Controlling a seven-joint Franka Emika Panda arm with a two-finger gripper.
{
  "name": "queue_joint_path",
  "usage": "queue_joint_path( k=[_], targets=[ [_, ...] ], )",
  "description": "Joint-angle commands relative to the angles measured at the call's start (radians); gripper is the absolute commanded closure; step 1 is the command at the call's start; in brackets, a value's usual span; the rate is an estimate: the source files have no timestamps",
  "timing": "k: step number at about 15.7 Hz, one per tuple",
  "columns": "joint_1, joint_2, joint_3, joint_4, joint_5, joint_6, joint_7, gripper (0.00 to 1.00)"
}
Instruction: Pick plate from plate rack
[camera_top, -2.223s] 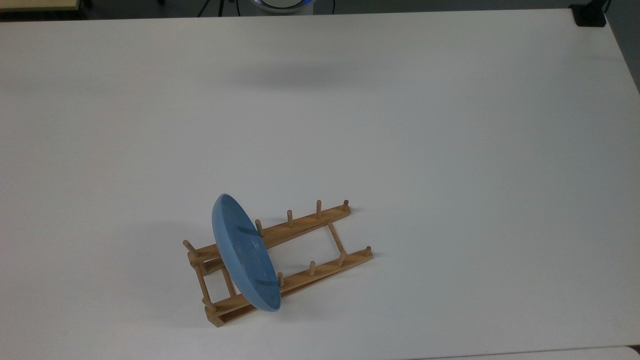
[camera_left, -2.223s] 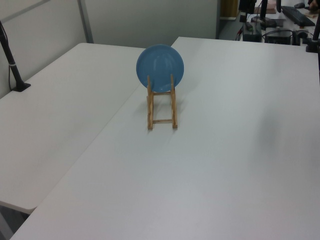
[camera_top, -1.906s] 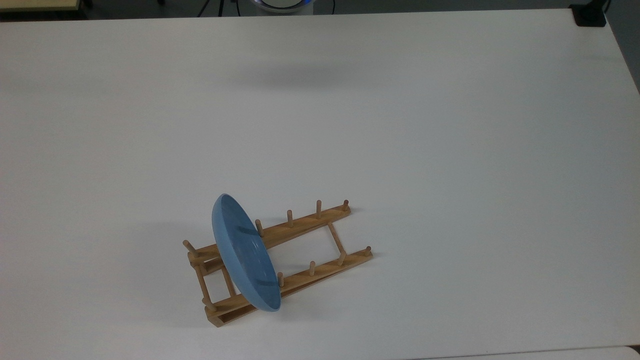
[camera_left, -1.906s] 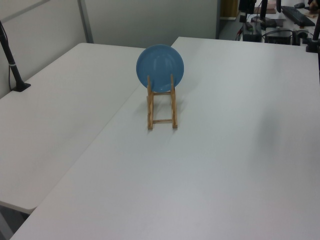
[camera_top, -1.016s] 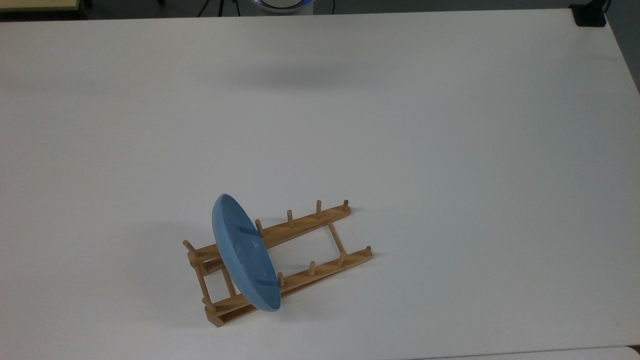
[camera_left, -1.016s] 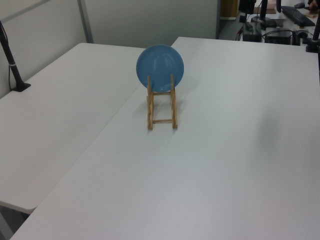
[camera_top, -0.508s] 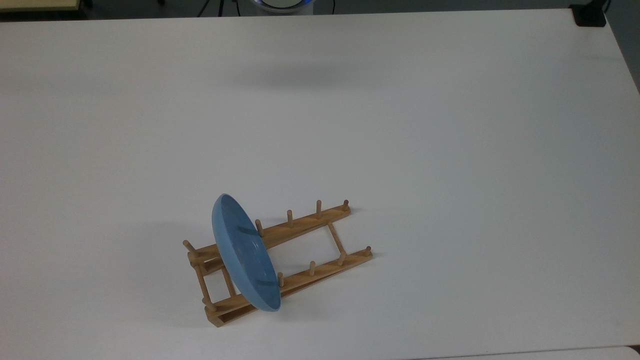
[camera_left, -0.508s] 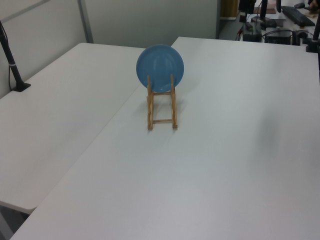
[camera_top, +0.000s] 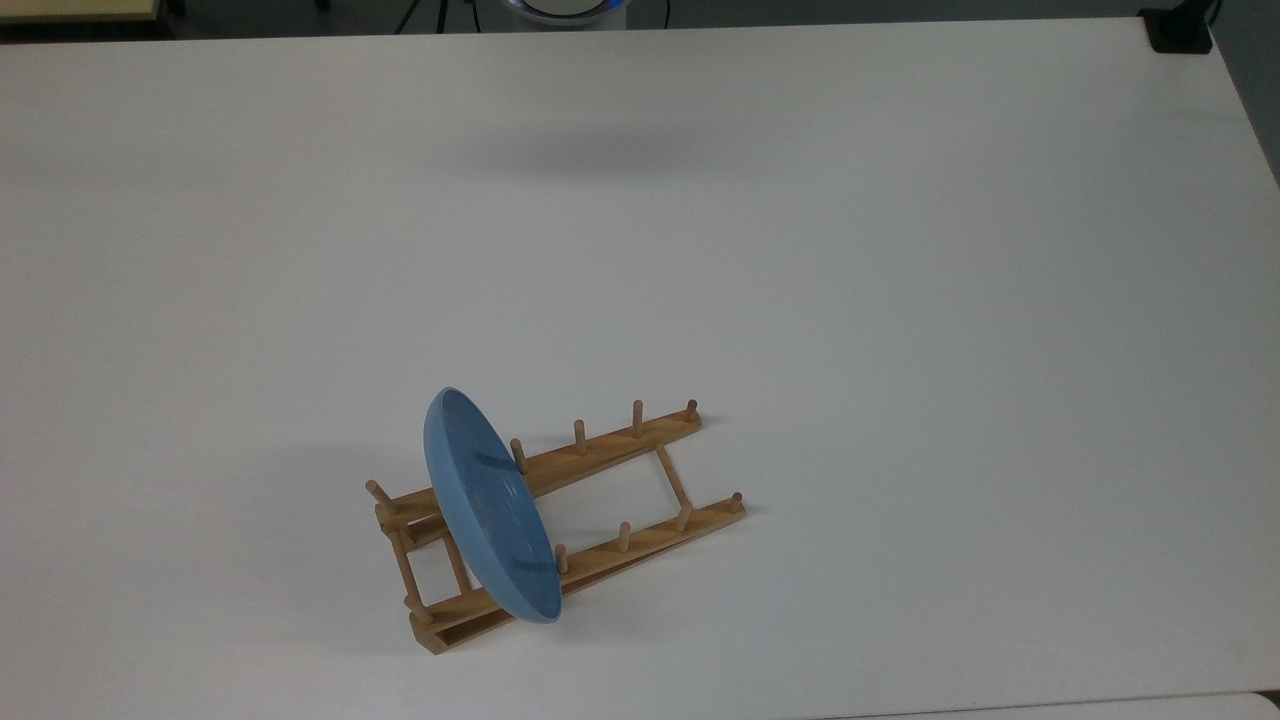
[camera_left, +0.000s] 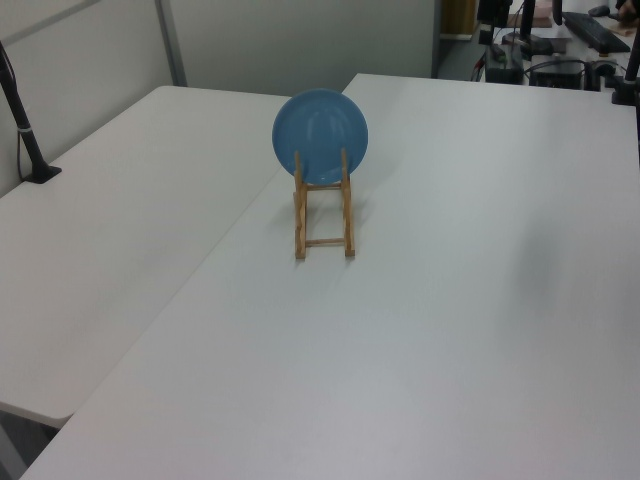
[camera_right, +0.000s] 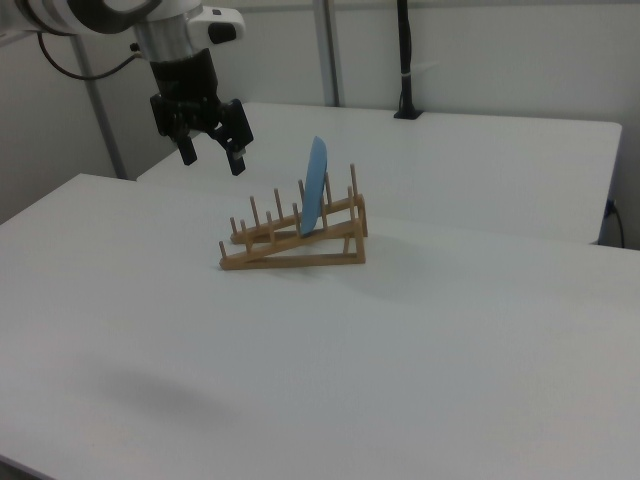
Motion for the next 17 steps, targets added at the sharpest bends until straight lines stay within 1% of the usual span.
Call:
queue_joint_path(
  k=[1, 17],
  targets=[
    [0.001, -0.023, 0.005, -0.017, 0.016, -0.014, 0.000, 0.00],
    [-0.003, -0.020, 0.005, -0.005, 0.005, -0.040, -0.014, 0.00]
  ],
)
